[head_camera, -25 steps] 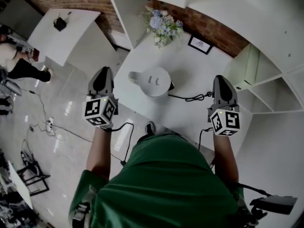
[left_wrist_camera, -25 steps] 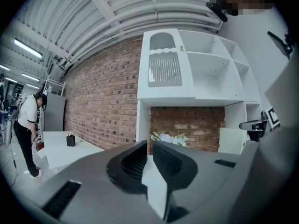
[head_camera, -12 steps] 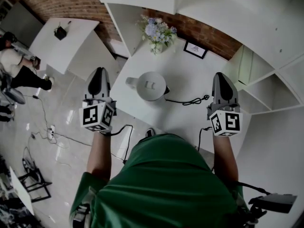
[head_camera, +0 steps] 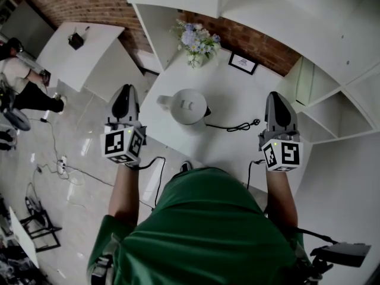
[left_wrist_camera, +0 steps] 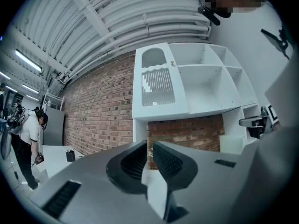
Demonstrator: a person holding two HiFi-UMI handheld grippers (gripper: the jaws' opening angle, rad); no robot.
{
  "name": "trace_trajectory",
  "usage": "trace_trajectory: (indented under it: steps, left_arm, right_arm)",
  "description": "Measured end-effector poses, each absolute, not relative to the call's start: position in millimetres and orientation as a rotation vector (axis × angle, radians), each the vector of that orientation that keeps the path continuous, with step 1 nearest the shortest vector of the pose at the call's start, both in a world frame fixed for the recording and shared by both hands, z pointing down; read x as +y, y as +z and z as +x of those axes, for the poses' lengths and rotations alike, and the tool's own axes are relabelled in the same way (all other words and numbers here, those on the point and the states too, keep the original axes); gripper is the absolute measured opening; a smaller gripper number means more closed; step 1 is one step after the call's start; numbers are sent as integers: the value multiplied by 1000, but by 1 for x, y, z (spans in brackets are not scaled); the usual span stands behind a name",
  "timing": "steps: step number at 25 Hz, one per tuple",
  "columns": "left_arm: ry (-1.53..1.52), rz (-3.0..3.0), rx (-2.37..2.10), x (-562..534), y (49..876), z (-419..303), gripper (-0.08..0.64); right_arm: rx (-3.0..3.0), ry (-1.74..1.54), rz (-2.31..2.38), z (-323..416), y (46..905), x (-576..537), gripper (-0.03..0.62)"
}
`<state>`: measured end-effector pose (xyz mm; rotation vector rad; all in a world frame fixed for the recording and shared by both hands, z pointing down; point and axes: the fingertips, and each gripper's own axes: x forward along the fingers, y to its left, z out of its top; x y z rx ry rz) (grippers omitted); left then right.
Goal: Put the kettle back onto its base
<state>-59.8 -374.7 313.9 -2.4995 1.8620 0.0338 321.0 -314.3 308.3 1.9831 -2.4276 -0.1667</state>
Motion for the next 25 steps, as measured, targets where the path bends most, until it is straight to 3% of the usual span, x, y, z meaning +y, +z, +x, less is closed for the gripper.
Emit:
trace_trajectory:
  steps: [25]
  left_arm:
    - [-38, -2523, 1906, -371, 334, -64, 52]
  right_arm:
    - [-2443, -124, 1941, 315, 321, -315, 28]
